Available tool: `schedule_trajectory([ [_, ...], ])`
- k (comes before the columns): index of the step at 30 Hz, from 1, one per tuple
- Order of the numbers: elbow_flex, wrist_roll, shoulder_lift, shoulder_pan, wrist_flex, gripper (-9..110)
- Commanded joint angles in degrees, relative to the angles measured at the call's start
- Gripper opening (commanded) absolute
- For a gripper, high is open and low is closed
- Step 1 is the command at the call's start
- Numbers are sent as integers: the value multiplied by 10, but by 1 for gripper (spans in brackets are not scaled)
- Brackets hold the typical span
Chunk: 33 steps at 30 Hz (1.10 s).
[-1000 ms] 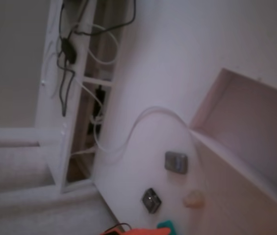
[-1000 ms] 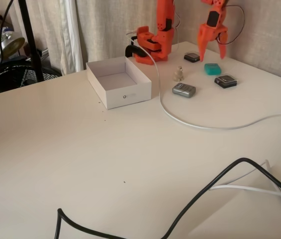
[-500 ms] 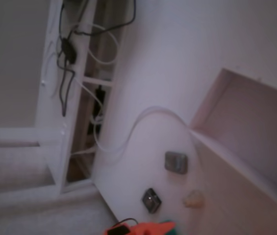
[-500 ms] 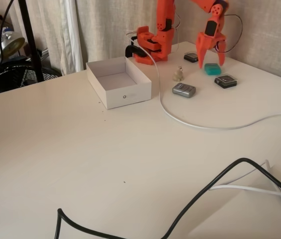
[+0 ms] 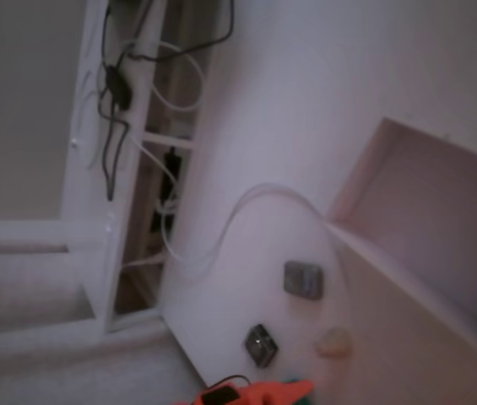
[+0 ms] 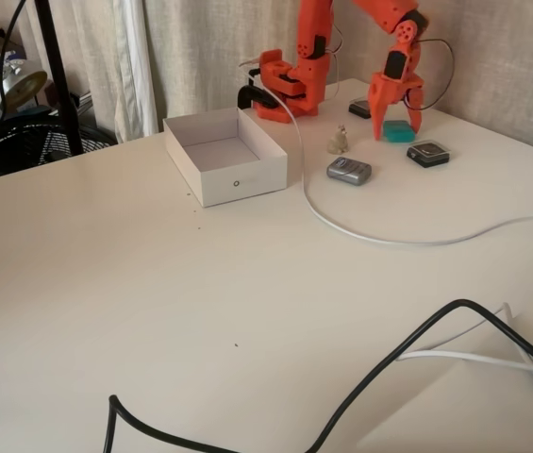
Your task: Grasp the green cube and put it in the bin.
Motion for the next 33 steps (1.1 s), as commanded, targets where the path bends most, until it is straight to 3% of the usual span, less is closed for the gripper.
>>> schedule_trajectory([
  [1, 4, 3, 11, -6, 0, 33],
  [6, 7, 3, 12, -6, -3, 31],
  [20, 27, 3, 18, -4, 2, 3],
  [22, 27, 3, 21, -6, 2, -8],
  [28, 27, 4, 43, -7, 0, -8],
  [33, 14, 5, 90, -12, -69, -8],
])
